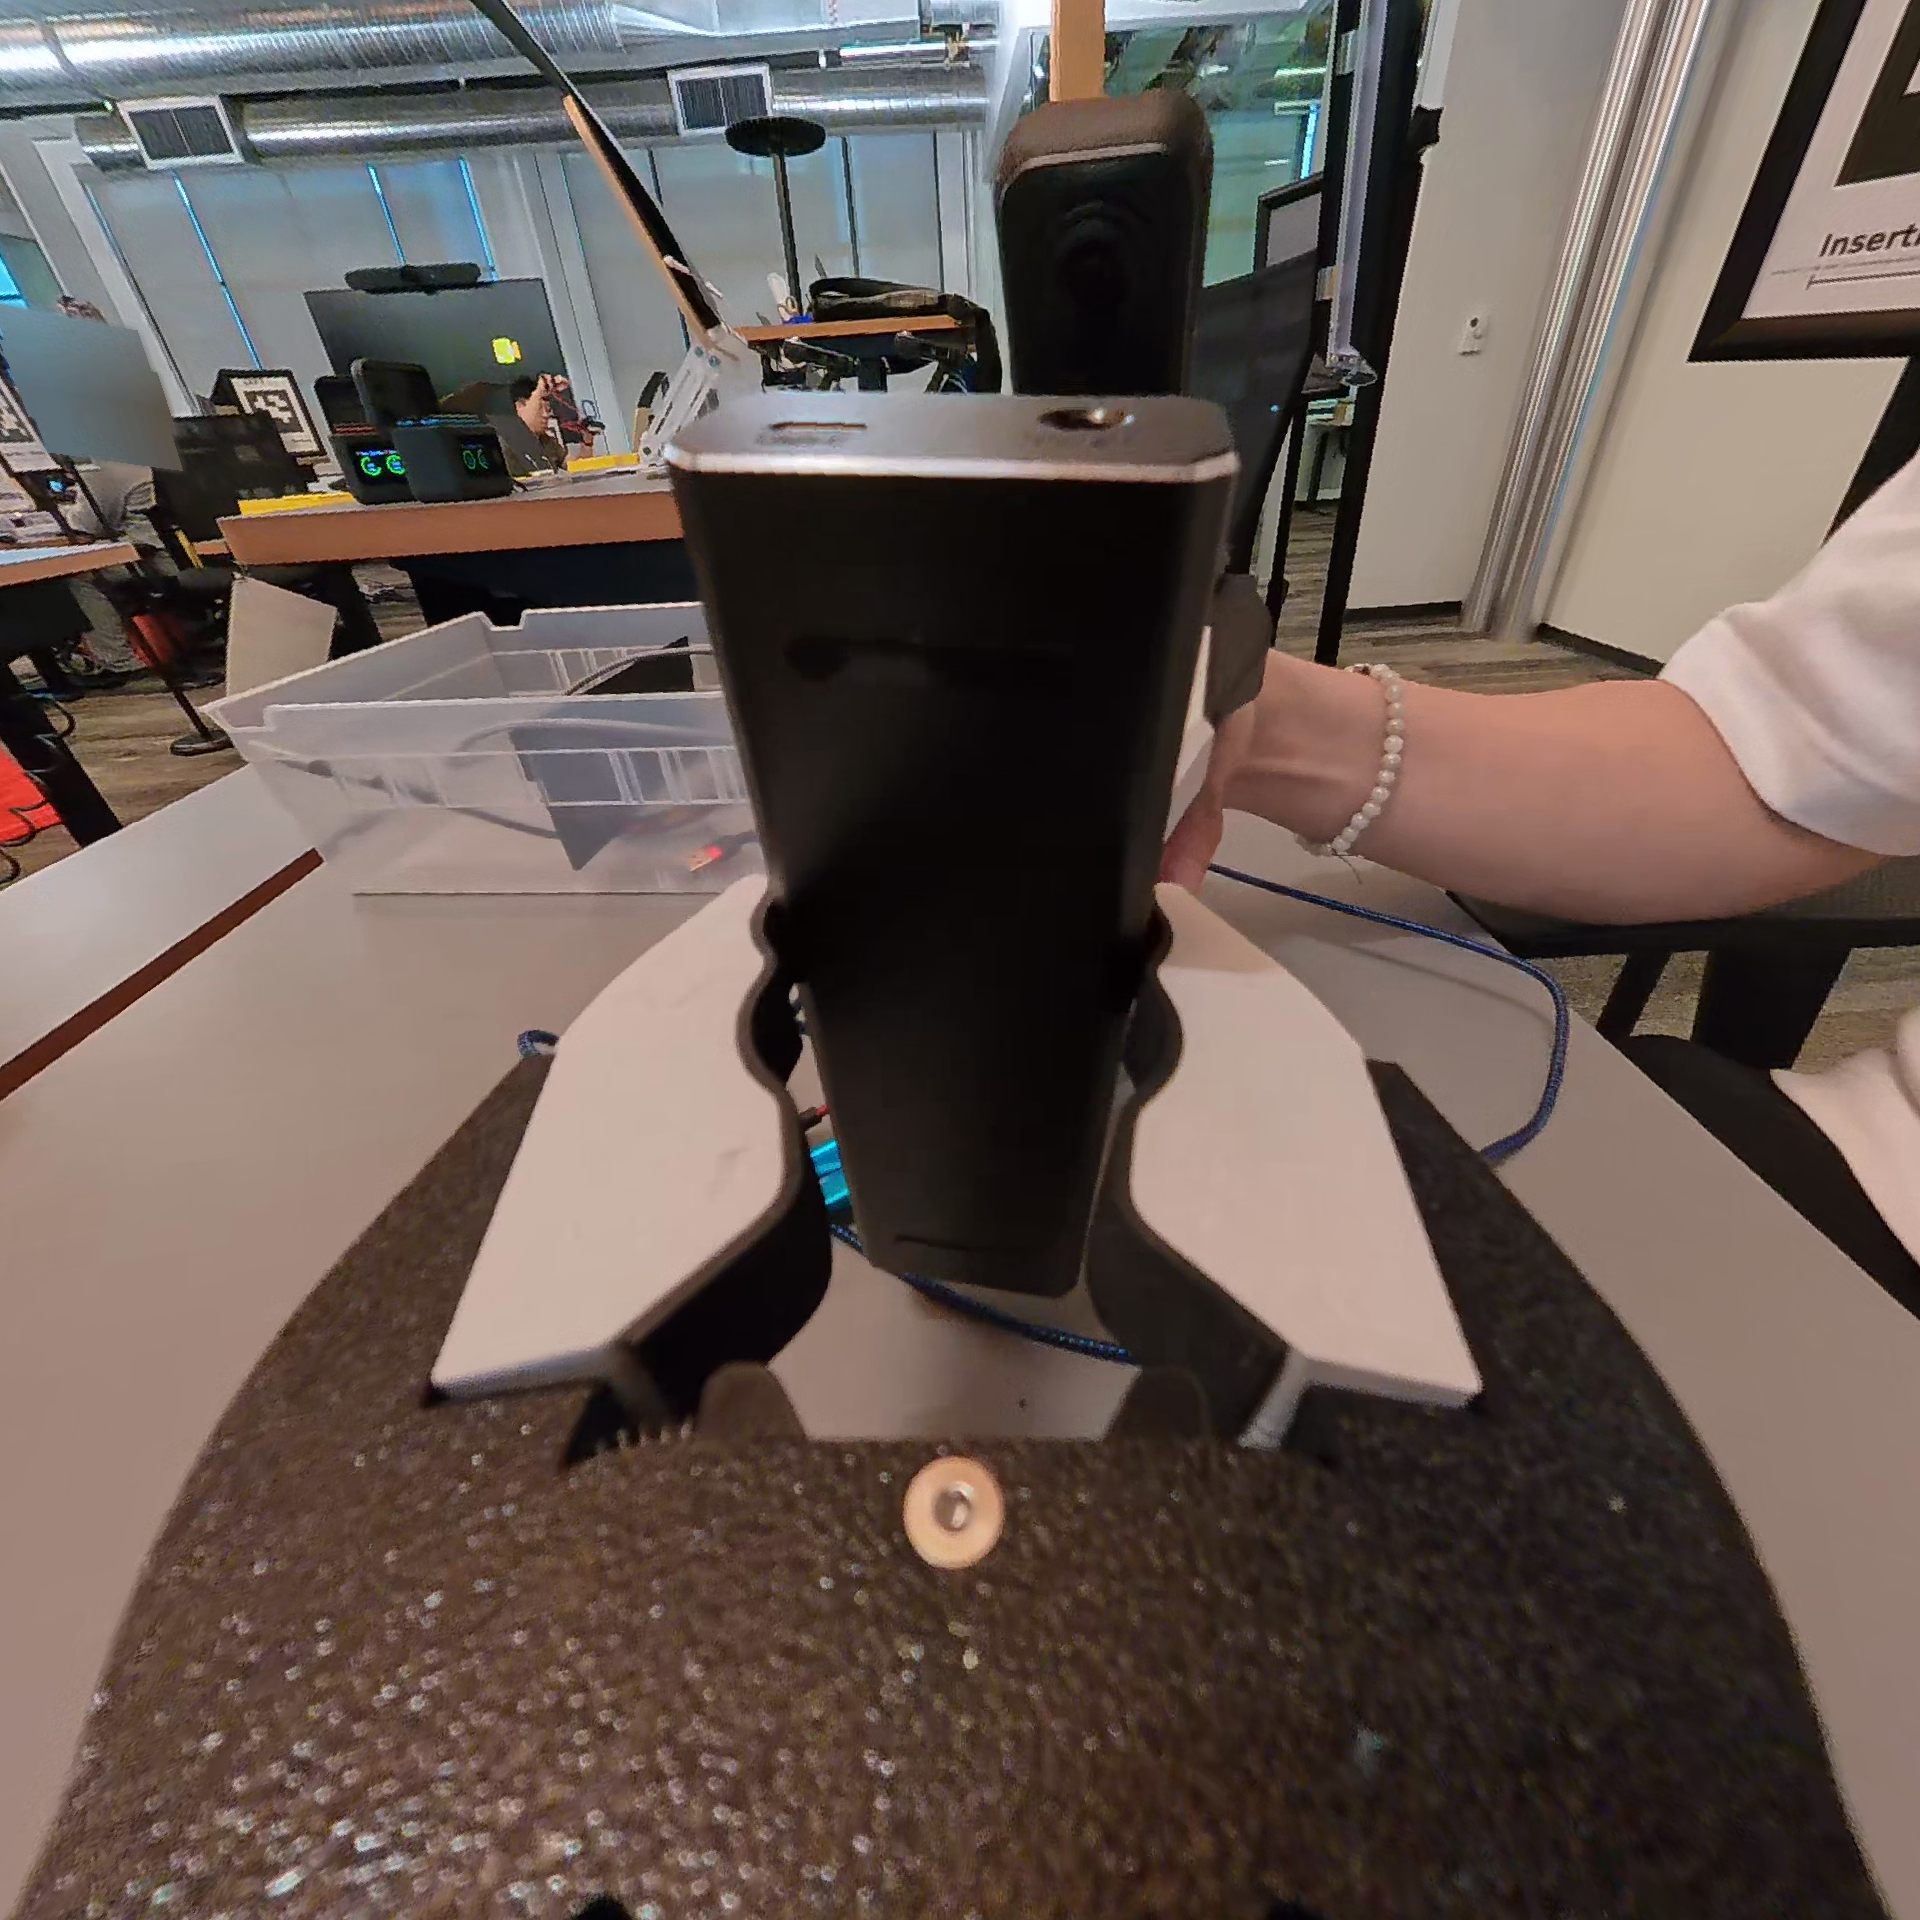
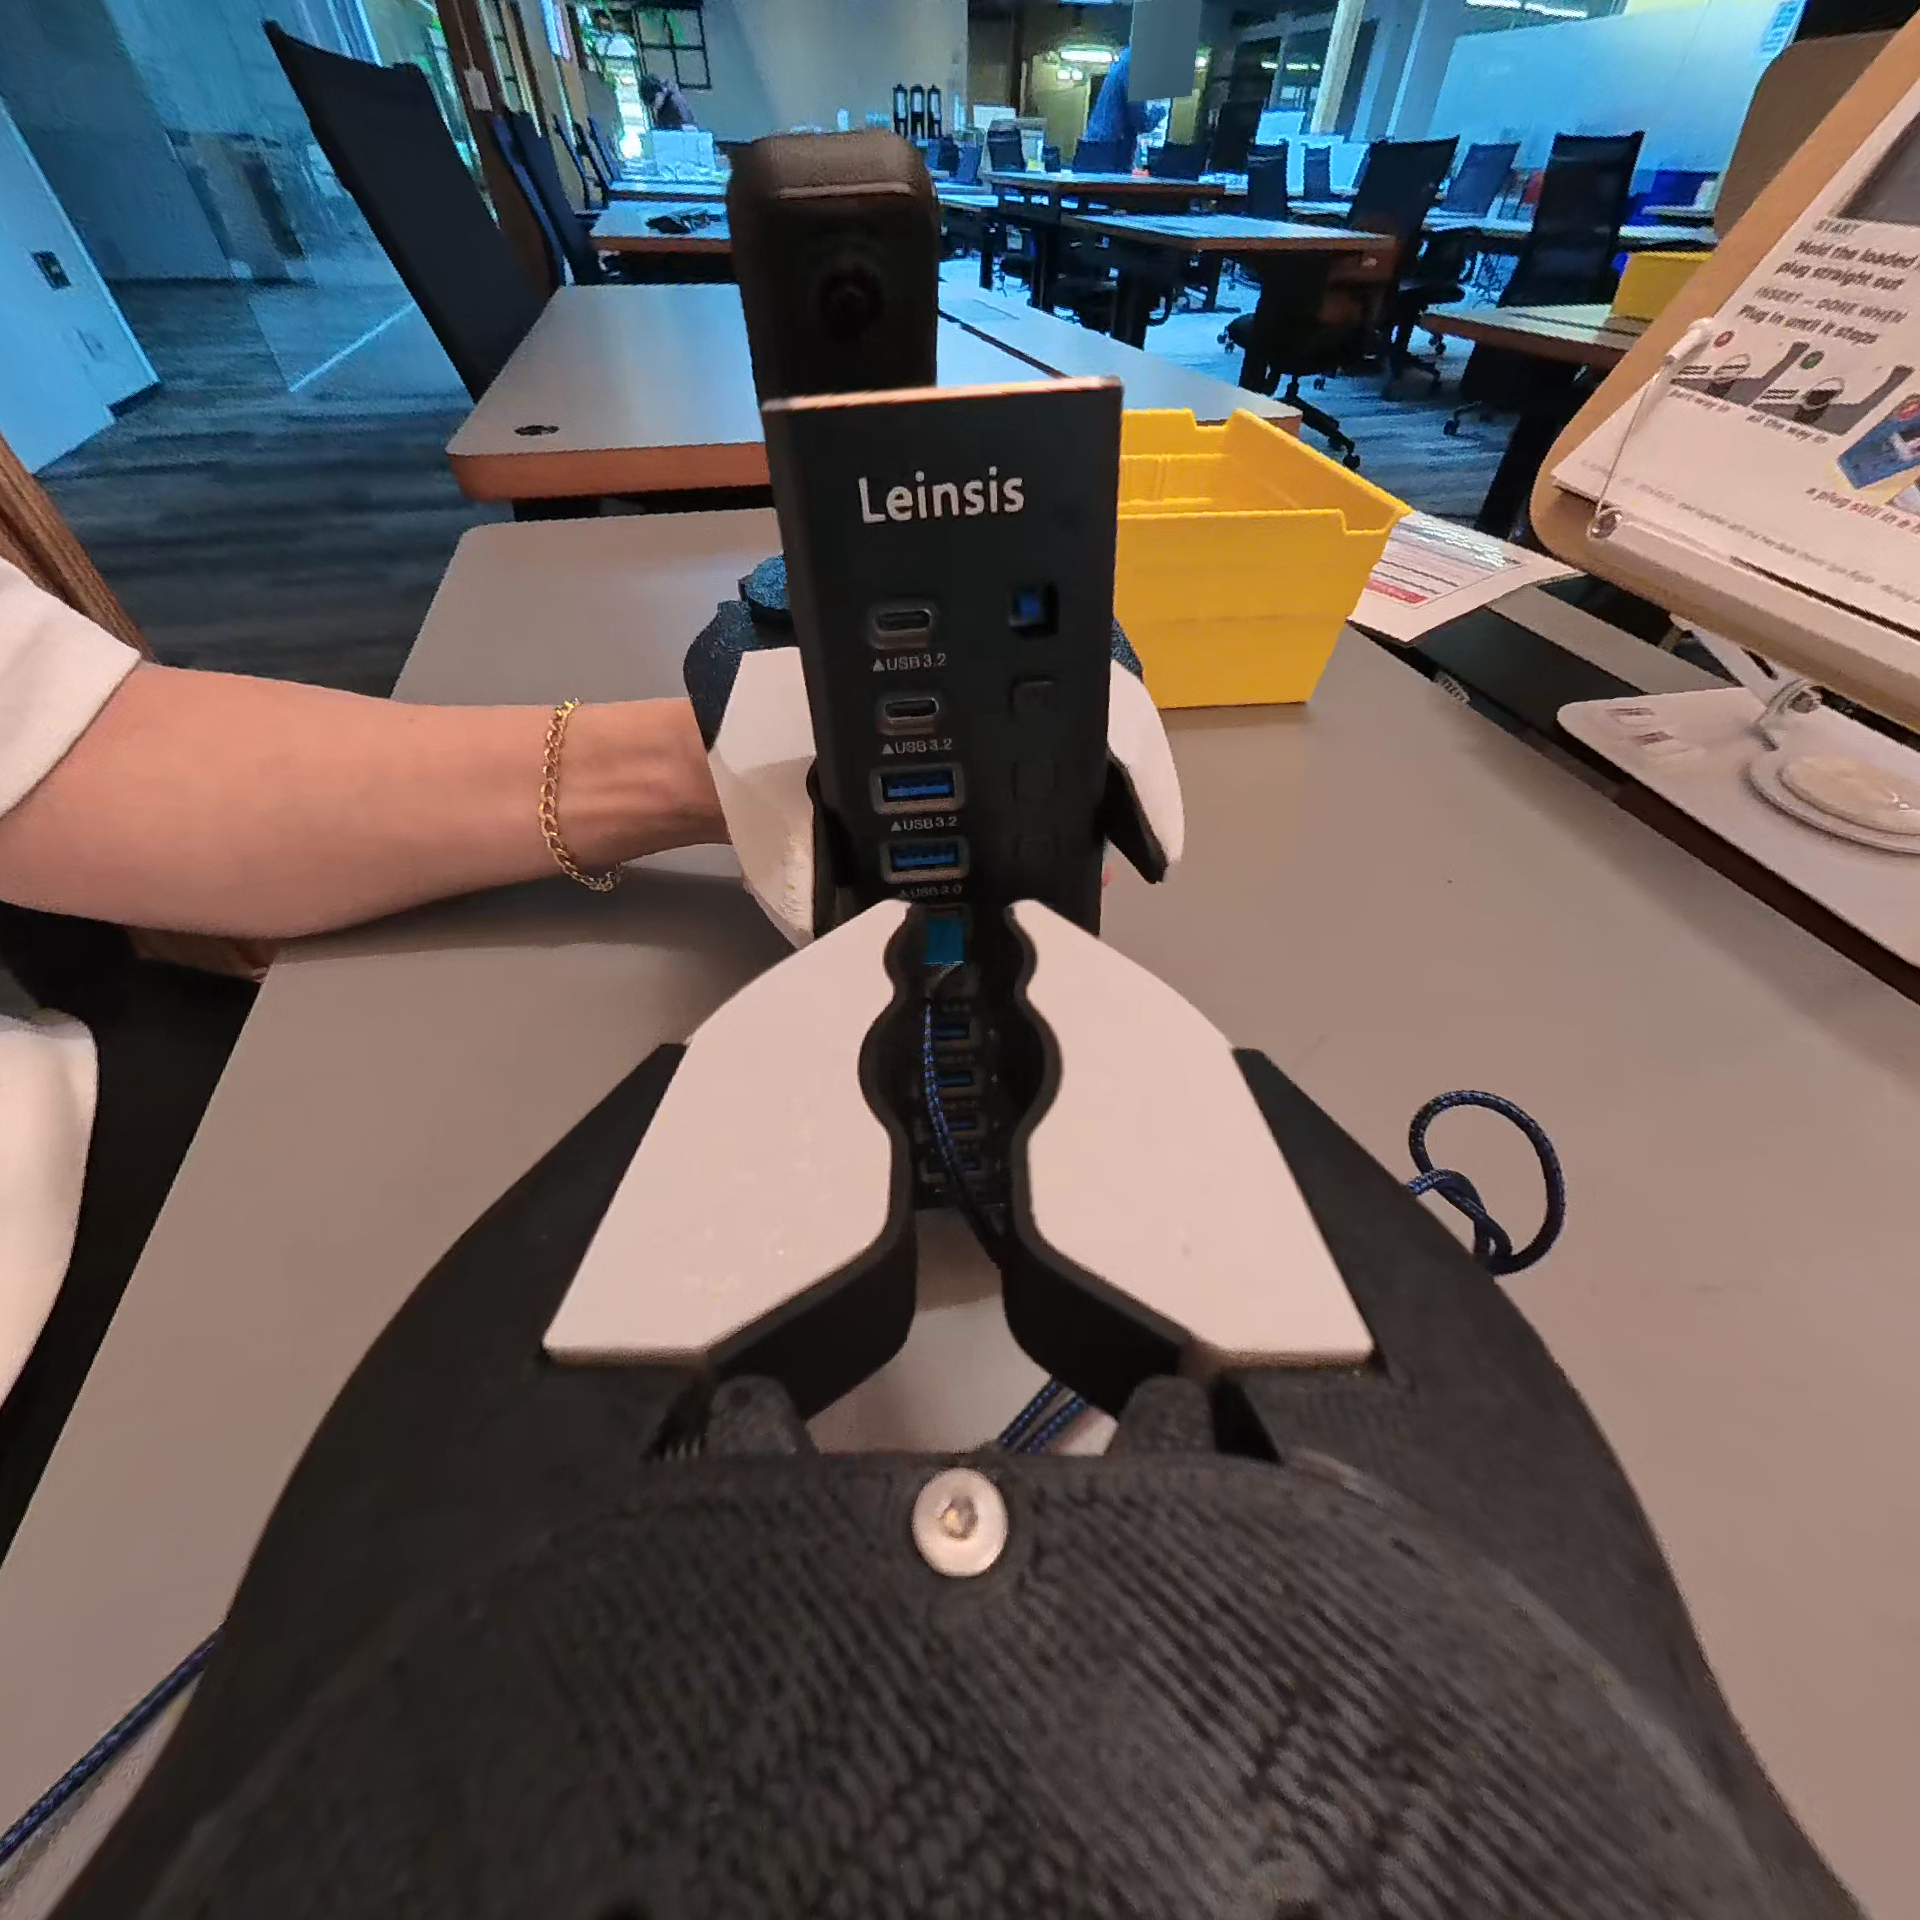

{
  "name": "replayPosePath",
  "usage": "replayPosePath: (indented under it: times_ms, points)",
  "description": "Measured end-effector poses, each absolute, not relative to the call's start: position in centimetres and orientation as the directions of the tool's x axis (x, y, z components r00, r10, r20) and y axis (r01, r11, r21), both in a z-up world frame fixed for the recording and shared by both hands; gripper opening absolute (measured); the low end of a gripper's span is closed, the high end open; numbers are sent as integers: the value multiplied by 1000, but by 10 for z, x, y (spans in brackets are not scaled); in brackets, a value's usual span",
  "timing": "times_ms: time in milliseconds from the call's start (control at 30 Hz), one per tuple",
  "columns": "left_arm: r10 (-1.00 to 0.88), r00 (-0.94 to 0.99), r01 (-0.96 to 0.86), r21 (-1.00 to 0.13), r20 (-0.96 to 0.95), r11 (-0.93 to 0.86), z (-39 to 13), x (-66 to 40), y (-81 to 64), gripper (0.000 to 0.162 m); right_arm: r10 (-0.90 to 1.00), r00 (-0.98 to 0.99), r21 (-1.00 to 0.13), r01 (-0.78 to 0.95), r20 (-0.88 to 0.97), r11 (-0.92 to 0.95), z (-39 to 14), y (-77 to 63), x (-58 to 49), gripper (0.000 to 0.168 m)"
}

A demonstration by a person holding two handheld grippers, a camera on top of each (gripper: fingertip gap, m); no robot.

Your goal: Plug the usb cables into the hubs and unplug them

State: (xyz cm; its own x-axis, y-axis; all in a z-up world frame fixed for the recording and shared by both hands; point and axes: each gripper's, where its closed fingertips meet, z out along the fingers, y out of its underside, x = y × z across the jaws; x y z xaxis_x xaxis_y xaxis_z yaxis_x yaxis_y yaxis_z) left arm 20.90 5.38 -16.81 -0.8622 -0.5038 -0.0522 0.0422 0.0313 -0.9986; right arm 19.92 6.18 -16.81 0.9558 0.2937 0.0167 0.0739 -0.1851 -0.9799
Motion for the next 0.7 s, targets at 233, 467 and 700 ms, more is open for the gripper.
replayPosePath:
  times_ms: [233,467,700]
  points:
    - [-508,-861,35,-999,-32,5,-168,211,56,60,292,956,-973,102,38,-208,-174,63,199,23]
    - [-547,-837,39,-998,-8,-44,-162,214,69,61,232,970,-987,99,66,-130,-170,77,199,16]
    - [-561,-828,27,-997,15,-66,-163,217,75,60,187,982,-991,44,20,-125,-174,85,201,17]
